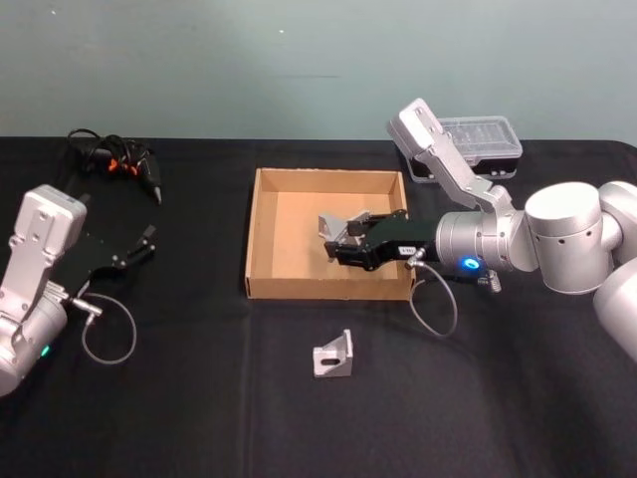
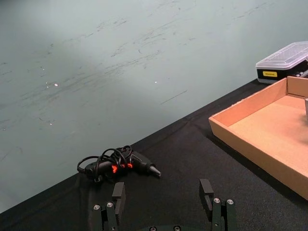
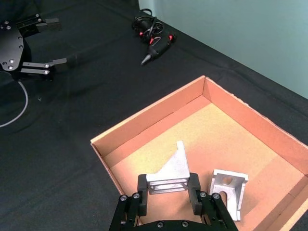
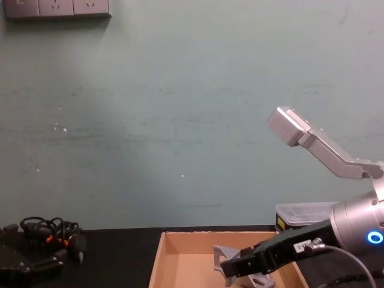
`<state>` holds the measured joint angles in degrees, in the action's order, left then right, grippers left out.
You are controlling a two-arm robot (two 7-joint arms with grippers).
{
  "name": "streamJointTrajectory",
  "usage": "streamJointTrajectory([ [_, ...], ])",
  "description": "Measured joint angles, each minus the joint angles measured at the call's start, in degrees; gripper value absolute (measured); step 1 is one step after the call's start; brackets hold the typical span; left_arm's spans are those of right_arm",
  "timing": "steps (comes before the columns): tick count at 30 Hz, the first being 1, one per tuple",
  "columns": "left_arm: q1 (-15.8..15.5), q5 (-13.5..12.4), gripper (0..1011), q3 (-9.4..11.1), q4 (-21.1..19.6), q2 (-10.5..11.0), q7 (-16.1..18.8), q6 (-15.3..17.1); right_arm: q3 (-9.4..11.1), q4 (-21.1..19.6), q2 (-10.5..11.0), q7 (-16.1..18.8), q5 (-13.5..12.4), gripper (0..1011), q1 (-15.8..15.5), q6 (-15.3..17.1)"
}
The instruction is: Use one hand to pick up the angle iron from the table and place it into the box.
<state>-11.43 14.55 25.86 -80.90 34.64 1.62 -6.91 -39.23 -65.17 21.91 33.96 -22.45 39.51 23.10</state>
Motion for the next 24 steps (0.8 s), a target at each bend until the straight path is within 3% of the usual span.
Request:
streamJointTrajectory([
  [4,0.0,0.0,1011,0.0,0.0,0.0,0.0,0.0,0.0,-0.1,0.0,0.0,0.0,503,0.0,0.0],
  [20,0.0,0.0,1011,0.0,0.0,0.0,0.0,0.0,0.0,-0.4,0.1,0.0,-0.1,966,-0.1,-0.1],
  [24,0.0,0.0,1011,0.0,0.0,0.0,0.0,0.0,0.0,-0.4,0.2,0.0,-0.1,1000,-0.1,-0.1],
])
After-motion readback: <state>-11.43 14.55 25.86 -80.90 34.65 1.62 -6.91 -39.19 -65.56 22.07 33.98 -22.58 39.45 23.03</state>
